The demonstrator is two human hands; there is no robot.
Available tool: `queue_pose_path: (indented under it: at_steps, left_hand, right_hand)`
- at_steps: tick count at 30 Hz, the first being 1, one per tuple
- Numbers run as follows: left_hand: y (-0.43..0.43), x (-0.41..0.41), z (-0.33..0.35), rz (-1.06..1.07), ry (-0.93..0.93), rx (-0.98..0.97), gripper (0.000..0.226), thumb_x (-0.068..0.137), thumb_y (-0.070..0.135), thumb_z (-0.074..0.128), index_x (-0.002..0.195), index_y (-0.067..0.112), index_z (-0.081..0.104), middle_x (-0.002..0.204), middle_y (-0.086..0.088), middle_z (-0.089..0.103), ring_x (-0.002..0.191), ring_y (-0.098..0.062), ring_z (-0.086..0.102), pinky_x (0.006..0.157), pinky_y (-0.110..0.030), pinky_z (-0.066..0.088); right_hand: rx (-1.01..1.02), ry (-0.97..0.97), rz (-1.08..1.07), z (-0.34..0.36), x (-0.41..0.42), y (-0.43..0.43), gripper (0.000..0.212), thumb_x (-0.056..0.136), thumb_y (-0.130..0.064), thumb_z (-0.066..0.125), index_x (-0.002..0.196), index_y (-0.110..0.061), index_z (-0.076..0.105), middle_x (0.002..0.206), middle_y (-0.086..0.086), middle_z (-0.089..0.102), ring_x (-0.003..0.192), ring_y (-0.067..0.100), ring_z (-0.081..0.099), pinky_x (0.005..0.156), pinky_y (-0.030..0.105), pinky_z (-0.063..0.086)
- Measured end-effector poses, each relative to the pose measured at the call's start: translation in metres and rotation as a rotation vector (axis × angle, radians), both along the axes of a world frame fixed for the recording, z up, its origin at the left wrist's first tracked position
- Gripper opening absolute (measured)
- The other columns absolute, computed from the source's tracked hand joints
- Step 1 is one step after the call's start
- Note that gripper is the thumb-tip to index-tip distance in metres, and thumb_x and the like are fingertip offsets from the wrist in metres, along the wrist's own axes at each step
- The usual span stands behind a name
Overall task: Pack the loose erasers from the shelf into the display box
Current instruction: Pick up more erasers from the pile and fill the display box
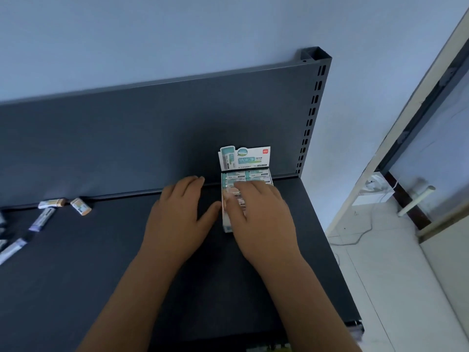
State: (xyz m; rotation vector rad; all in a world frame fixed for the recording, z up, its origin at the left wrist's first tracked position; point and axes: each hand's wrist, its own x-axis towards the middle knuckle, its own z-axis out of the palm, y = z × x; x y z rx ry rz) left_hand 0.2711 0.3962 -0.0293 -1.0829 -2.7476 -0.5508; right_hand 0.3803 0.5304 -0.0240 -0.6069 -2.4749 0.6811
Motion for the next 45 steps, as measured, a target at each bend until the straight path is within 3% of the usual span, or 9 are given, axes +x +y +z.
queue_pose_path:
  at_steps: [8,18,24,28,30,35,40,43,45]
  left_hand:
    - [-0.078,-0.037,-0.004,0.035,-0.001,0.004,0.071,0.088,0.065,0.035,0.141,0.022,0.051,0.143,0.003,0.052,0.127,-0.023,0.046,0.098,-0.048,0.049]
    - [-0.279,-0.16,-0.021,0.038,-0.036,0.0,0.055,0.086,0.055,0.042,0.129,0.025,0.06,0.132,0.004,0.06,0.119,-0.026,0.055,0.095,-0.046,0.049]
    - [-0.366,-0.196,-0.009,-0.05,-0.085,0.127,0.038,0.086,0.042,0.05,0.117,0.026,0.067,0.121,0.01,0.062,0.111,-0.019,0.052,0.094,-0.039,0.047]
    - [-0.385,-0.215,-0.009,-0.086,-0.096,0.176,0.029,0.089,0.03,0.066,0.117,0.024,0.068,0.121,0.009,0.062,0.114,-0.018,0.05,0.097,-0.034,0.043]
    - [-0.385,-0.223,-0.009,-0.096,-0.133,0.187,0.031,0.09,0.033,0.062,0.119,0.024,0.067,0.122,0.009,0.062,0.116,-0.019,0.049,0.097,-0.033,0.042]
    - [-0.368,-0.242,0.0,-0.187,-0.254,-0.008,0.04,0.088,0.044,0.057,0.123,0.026,0.062,0.124,0.003,0.058,0.119,-0.024,0.047,0.101,-0.043,0.043]
    - [-0.338,-0.257,0.003,-0.323,-0.373,-0.082,0.025,0.091,0.031,0.057,0.111,0.018,0.064,0.103,0.004,0.055,0.105,-0.022,0.056,0.088,-0.035,0.046]
    - [-0.332,-0.26,-0.008,-0.328,-0.38,-0.147,0.03,0.089,0.041,0.06,0.11,0.02,0.061,0.111,0.004,0.057,0.109,-0.02,0.057,0.092,-0.035,0.047]
    - [-0.334,-0.258,-0.017,-0.306,-0.361,-0.137,0.039,0.089,0.044,0.061,0.12,0.019,0.061,0.125,0.002,0.057,0.119,-0.02,0.053,0.099,-0.038,0.045]
  right_hand:
    - [0.011,-0.025,0.052,-0.007,-0.042,-0.074,0.04,0.099,-0.047,0.043,0.119,-0.02,0.065,0.113,-0.003,0.064,0.107,0.019,0.054,0.091,0.04,0.049]
    - [-0.023,-0.144,0.115,-0.022,-0.16,-0.274,0.038,0.099,-0.048,0.046,0.127,-0.027,0.06,0.122,-0.007,0.059,0.114,0.016,0.05,0.095,0.039,0.047]
    - [-0.022,-0.176,0.117,-0.019,-0.199,-0.358,0.034,0.096,-0.048,0.051,0.123,-0.03,0.061,0.121,-0.008,0.059,0.114,0.017,0.049,0.094,0.04,0.048]
    - [-0.005,-0.203,0.095,-0.018,-0.212,-0.384,0.034,0.096,-0.046,0.05,0.126,-0.033,0.06,0.118,-0.01,0.059,0.113,0.017,0.05,0.092,0.039,0.048]
    - [0.012,-0.24,0.076,-0.017,-0.215,-0.39,0.035,0.097,-0.045,0.049,0.127,-0.032,0.06,0.12,-0.008,0.059,0.113,0.017,0.049,0.092,0.039,0.048]
    - [-0.026,-0.263,0.044,-0.022,-0.22,-0.394,0.031,0.095,-0.039,0.052,0.122,-0.028,0.063,0.116,-0.004,0.059,0.111,0.021,0.049,0.09,0.041,0.049]
    - [-0.072,-0.27,-0.024,-0.03,-0.231,-0.38,0.023,0.09,-0.031,0.054,0.109,-0.021,0.064,0.118,0.0,0.057,0.114,0.025,0.047,0.087,0.04,0.049]
    - [-0.063,-0.26,-0.058,-0.036,-0.242,-0.363,0.037,0.089,-0.028,0.055,0.125,-0.019,0.061,0.138,0.002,0.053,0.137,0.028,0.039,0.107,0.045,0.042]
    - [0.011,-0.34,-0.099,-0.039,-0.246,-0.355,0.051,0.094,-0.03,0.053,0.144,-0.019,0.048,0.157,0.003,0.036,0.152,0.027,0.017,0.122,0.047,0.023]
